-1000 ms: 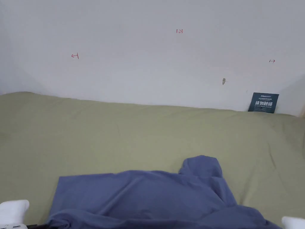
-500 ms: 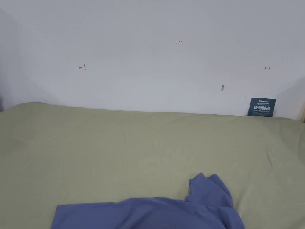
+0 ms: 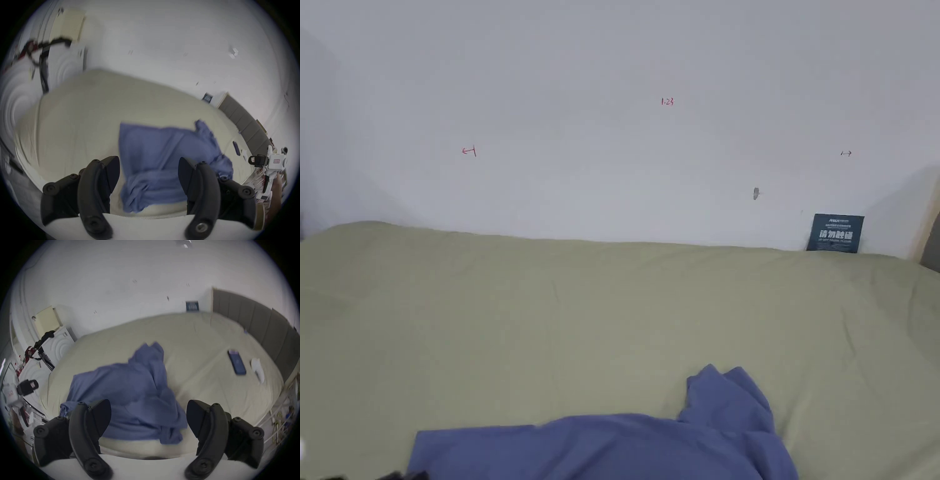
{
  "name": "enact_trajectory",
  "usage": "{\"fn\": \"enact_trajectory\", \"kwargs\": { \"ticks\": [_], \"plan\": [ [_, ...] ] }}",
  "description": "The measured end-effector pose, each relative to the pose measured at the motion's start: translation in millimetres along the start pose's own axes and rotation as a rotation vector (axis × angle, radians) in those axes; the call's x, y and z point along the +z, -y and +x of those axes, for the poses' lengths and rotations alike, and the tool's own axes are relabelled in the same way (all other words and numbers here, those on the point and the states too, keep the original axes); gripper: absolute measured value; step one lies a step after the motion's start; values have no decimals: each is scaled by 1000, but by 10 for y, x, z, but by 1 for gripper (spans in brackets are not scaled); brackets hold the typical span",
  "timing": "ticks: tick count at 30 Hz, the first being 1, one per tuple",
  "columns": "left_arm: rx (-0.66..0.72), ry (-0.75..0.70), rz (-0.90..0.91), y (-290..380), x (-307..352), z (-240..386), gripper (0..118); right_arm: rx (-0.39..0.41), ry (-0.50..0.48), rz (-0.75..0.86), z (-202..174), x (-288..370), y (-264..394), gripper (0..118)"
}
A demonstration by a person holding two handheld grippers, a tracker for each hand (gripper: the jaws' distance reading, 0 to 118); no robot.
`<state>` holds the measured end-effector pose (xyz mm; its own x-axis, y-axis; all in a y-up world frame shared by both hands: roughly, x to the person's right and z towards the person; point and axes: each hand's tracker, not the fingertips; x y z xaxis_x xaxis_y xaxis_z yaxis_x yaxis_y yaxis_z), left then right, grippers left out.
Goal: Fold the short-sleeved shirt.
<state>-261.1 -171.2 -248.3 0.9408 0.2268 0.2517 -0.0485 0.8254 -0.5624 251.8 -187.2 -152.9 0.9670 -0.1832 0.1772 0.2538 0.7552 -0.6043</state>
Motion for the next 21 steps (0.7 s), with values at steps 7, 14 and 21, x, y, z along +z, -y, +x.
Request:
{"fn": "enact_trajectory", "kwargs": {
  "ticks": [7,14,21],
  "plan": [
    [-172,-44,61,118,-173,938,6,123,-1,130,-726,176,13,1],
    [-188,-28,-27,616,-299,1171,0,190,-56,80,-1052,37,284,1],
    [-61,-108,66,90,-554,643,0,188,-55,84,-1035,-372,15,1]
  ]
}}
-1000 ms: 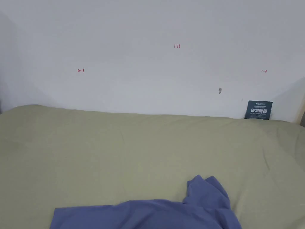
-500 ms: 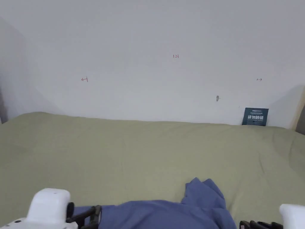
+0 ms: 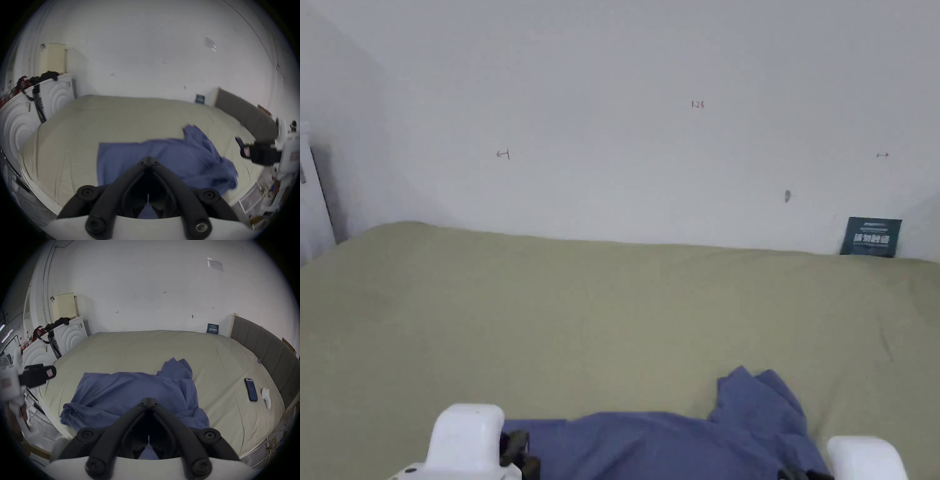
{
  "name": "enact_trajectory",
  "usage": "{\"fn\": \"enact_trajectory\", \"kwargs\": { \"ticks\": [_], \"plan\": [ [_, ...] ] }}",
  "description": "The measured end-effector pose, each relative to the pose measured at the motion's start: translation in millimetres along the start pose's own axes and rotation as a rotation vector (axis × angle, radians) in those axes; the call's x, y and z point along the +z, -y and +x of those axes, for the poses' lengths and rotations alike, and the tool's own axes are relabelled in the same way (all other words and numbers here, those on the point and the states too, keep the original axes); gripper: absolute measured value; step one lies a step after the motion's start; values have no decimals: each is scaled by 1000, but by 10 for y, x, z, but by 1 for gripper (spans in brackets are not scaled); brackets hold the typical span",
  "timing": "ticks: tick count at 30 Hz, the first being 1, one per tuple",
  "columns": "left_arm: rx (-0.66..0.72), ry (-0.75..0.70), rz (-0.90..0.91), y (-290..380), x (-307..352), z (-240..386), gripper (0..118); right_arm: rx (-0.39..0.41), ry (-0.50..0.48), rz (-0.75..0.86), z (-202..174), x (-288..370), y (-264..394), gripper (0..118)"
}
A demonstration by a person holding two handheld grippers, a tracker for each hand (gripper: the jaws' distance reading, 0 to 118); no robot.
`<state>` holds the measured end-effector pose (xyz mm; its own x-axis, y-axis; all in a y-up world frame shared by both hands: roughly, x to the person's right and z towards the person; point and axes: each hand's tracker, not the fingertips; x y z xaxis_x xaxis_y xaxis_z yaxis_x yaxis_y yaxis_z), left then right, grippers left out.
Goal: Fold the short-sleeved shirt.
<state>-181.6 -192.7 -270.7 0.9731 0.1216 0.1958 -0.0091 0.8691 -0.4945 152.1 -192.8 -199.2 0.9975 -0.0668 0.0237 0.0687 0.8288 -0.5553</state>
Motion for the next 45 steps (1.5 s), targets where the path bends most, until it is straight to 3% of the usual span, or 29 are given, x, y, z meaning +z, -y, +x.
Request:
{"fn": "enact_trajectory", "kwargs": {
  "ticks": [1,2,3,5,6,8,13,16,18,20,21,22,24,28,29,30,31,32,34,35,37,38,39,41,42,43,44,45],
  "plan": [
    [12,2,-25,-122,-148,-143,5,-2,1,0,33,-76,-50,1],
    [18,19,-76,-245,-340,-307,21,-9,-1,3,70,-156,-109,1],
    [53,15,-110,-371,-577,-482,41,-16,-2,4,98,-225,-158,1],
    [189,39,-139,-534,-959,-788,108,-19,-14,-2,161,-360,-230,1],
    [229,89,-143,-593,-1200,-945,118,-21,-28,-9,200,-442,-265,1],
    [260,102,-231,-672,-1551,-1104,118,-21,-25,-29,260,-598,-319,1],
    [69,-58,-524,-467,-2305,-1227,118,-31,13,-79,556,-918,-359,1],
    [124,-52,-635,-222,-2636,-1278,118,-59,28,-97,714,-1015,-366,1],
    [144,-79,-706,-61,-2790,-1273,111,-74,37,-100,816,-1046,-360,1],
    [119,-90,-722,12,-2840,-1272,85,-85,36,-103,916,-1094,-378,1],
    [26,-168,-701,1,-2803,-1223,80,-92,29,-106,980,-1128,-389,1],
    [-18,-129,-682,-26,-2744,-1177,71,-101,34,-111,1054,-1187,-418,1],
    [-58,-108,-629,-110,-2570,-1193,0,-93,84,-135,1219,-1378,-511,1],
    [96,-27,-582,-179,-2459,-1325,0,-49,90,-304,1565,-2026,-814,4],
    [90,-30,-593,-173,-2467,-1352,0,-49,87,-352,1647,-2231,-890,31],
    [88,-40,-605,-156,-2471,-1376,0,-57,83,-414,1724,-2450,-954,70],
    [101,-42,-610,-130,-2467,-1402,0,-72,52,-474,1800,-2661,-999,96],
    [112,-31,-608,-84,-2405,-1326,0,-107,4,-559,1875,-2852,-991,100],
    [150,-22,-620,-20,-2377,-1314,0,-209,-11,-688,1935,-3137,-934,98],
    [147,-17,-619,4,-2355,-1295,0,-221,-7,-711,1937,-3234,-922,98],
    [143,-19,-620,31,-2352,-1282,0,-206,2,-685,1981,-3423,-923,98],
    [143,-15,-626,51,-2345,-1266,0,-203,4,-669,1942,-3484,-919,94],
    [144,-16,-623,64,-2329,-1250,0,-197,-2,-661,1893,-3535,-915,80],
    [147,-18,-620,54,-2359,-1272,0,-174,53,-698,1795,-3568,-936,73],
    [139,-20,-620,42,-2348,-1253,0,-108,157,-712,1710,-3540,-967,59],
    [127,-20,-620,21,-2350,-1251,0,-32,183,-687,1647,-3462,-999,22],
    [118,-20,-618,-1,-2360,-1260,0,0,148,-668,1616,-3432,-1012,1],
    [111,-18,-616,-27,-2349,-1244,0,-47,132,-662,1577,-3356,-1050,1]
  ]
}}
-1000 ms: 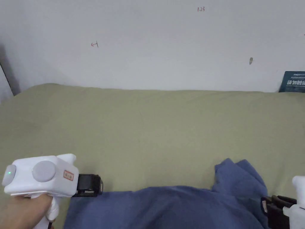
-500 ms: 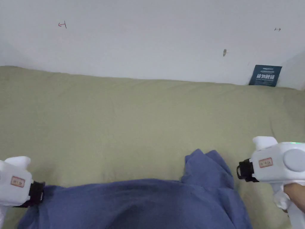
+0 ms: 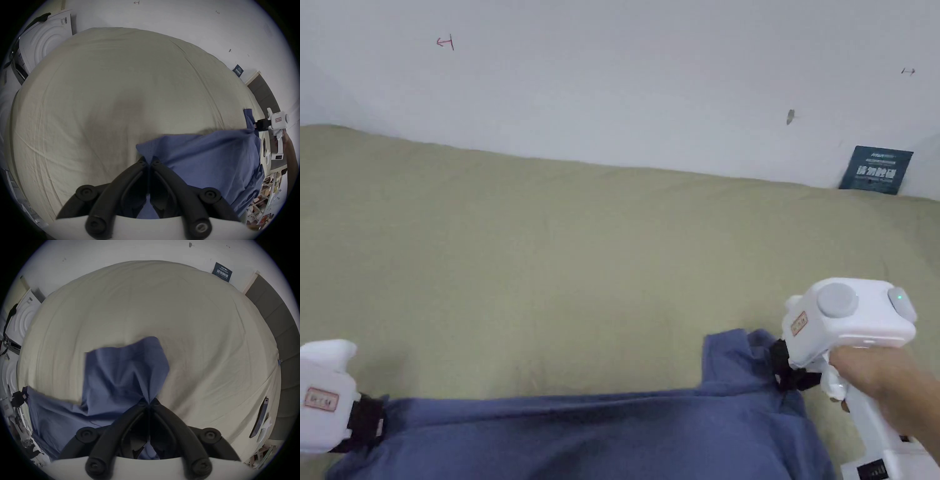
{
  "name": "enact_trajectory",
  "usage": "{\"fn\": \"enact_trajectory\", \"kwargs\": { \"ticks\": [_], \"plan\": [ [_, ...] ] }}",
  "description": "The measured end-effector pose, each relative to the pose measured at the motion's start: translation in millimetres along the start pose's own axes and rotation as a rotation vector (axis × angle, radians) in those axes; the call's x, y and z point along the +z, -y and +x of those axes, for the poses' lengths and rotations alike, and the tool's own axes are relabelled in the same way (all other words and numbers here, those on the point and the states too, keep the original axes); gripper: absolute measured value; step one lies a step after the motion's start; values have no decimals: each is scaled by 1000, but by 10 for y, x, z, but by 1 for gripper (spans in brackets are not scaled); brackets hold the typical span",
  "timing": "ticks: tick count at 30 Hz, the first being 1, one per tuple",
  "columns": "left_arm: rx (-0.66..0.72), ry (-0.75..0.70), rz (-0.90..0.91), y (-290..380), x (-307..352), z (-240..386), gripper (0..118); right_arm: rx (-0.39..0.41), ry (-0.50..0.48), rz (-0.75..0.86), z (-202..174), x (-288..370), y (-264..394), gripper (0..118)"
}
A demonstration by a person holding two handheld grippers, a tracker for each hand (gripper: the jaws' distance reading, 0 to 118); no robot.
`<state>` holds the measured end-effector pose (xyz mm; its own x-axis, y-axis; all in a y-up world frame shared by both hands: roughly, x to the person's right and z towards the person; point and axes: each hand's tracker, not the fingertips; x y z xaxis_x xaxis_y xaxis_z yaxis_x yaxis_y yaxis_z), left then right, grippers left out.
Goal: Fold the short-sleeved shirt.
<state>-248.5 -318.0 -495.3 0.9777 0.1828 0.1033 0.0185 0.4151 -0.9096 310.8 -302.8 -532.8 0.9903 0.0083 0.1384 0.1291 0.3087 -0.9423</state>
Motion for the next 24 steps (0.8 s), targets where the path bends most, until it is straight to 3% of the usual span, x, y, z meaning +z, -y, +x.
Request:
{"fn": "enact_trajectory", "kwargs": {
  "ticks": [7,14,19,24],
  "plan": [
    [-35,29,54,-133,249,69,0,96,-38,139,-66,650,121,1],
    [-160,81,121,-107,981,219,0,199,-91,244,-172,1665,659,1],
    [-215,127,157,142,1534,229,0,220,-128,273,-100,2258,1251,1],
    [-265,126,125,641,1818,134,0,205,-147,244,115,2440,1955,1]
  ]
}}
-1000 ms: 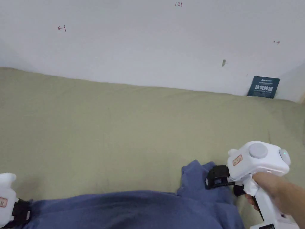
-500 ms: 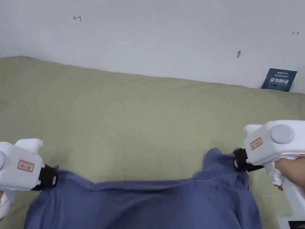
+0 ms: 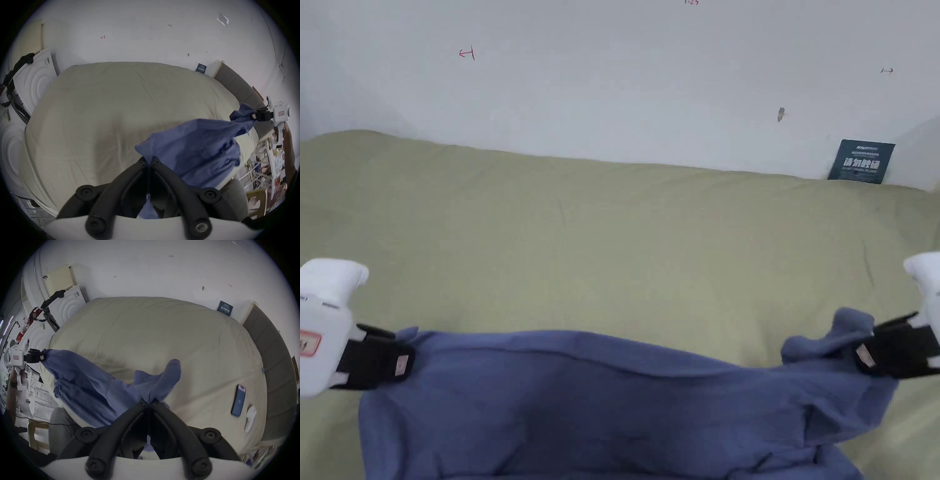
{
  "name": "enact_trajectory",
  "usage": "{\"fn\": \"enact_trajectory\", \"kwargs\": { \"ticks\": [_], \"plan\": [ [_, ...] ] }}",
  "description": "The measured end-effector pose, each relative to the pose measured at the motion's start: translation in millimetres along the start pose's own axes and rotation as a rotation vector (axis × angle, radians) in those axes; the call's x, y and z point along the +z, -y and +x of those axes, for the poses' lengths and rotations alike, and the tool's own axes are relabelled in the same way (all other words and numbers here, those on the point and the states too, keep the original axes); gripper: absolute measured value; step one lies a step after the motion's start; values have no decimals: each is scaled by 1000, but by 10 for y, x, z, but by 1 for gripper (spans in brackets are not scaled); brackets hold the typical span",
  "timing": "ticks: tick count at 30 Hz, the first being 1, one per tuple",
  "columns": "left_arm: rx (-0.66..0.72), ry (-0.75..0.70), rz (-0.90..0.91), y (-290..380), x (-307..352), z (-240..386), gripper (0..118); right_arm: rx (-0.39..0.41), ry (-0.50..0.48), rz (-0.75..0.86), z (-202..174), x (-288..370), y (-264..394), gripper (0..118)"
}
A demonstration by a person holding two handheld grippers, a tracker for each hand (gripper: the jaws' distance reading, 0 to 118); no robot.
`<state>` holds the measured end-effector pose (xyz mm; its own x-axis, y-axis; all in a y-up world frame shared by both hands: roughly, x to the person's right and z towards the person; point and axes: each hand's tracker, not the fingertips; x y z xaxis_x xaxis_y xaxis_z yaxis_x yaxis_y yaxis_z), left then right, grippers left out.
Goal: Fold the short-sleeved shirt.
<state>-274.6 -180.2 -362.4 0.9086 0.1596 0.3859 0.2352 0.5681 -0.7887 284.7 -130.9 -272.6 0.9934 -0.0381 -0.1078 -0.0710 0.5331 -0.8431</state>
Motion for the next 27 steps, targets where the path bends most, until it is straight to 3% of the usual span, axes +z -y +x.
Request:
{"fn": "enact_trajectory", "kwargs": {
  "ticks": [9,16,18,19,20,22,23,24,27],
  "plan": [
    [46,32,-151,1043,-187,-136,0,-192,-19,-75,179,-171,1250,1],
    [104,19,-203,1418,-522,-154,0,-259,-16,-99,292,-484,1612,1],
    [104,31,-237,1470,-599,-103,5,-275,-11,-118,316,-548,1655,2],
    [88,30,-239,1481,-609,-71,14,-273,-20,-131,318,-574,1662,4],
    [67,27,-237,1484,-621,-49,34,-278,-19,-130,395,-614,1673,21],
    [62,-28,-195,1449,-540,-27,56,-293,-26,-121,403,-561,1645,82],
    [76,-13,-145,1426,-431,-38,69,-298,-22,-119,391,-490,1611,85],
    [117,23,-80,1386,-290,-36,76,-309,-15,-106,357,-381,1581,80],
    [164,41,122,1162,258,7,81,-337,-33,64,264,131,1338,83]
  ]
}}
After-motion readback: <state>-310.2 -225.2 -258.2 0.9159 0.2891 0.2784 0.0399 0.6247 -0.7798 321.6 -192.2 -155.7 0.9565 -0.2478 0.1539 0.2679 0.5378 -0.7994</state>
